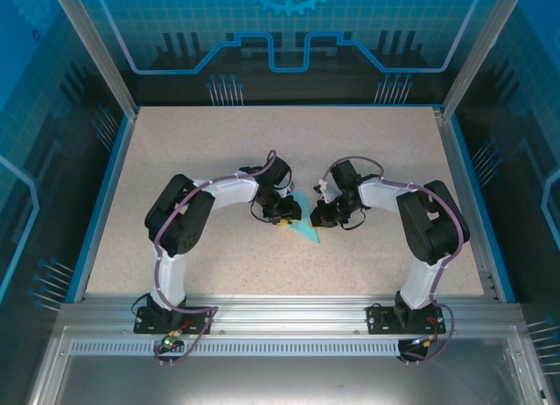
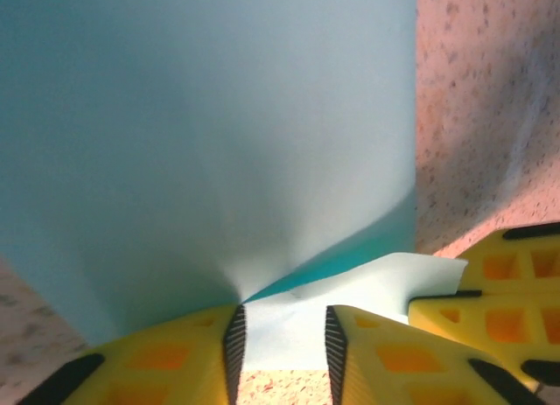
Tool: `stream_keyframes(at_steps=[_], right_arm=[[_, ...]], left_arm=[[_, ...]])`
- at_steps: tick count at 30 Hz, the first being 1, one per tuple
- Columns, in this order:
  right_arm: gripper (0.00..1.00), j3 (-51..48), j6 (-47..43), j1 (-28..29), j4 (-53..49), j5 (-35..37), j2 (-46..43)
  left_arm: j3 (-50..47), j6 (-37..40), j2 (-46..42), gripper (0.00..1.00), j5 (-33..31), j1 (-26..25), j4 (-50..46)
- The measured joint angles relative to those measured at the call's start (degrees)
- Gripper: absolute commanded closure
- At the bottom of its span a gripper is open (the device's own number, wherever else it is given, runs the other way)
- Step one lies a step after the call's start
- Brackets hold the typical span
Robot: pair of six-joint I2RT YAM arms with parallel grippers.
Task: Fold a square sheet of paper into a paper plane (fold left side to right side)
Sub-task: Third fold the triangle at the center of the table.
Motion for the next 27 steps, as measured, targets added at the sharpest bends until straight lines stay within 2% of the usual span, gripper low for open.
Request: stream_keyframes(at_steps=[7, 14, 19, 27], right_arm=[[1.0, 0.15, -0.02, 0.17, -0.59, 0.35, 0.0], [1.0, 0.7, -0.04, 0.81, -1.03, 0.44, 0.0], [1.0, 0.96, -0.13, 0.81, -1.29, 0.44, 0.0], [1.0, 1.22, -0.72, 1.14, -2.12, 1.07, 0.0]], left_arm=[[6.38, 1.68, -0.17, 0.6, -1.73, 3.96, -4.31], [15.96, 2.8, 6.19, 0.62, -1.44, 4.17, -4.83], [17.49, 2.78, 11.04, 0.63, -0.55, 4.13, -5.46], [18.23, 3.19, 11.87, 0.65, 0.02, 3.85, -5.77]])
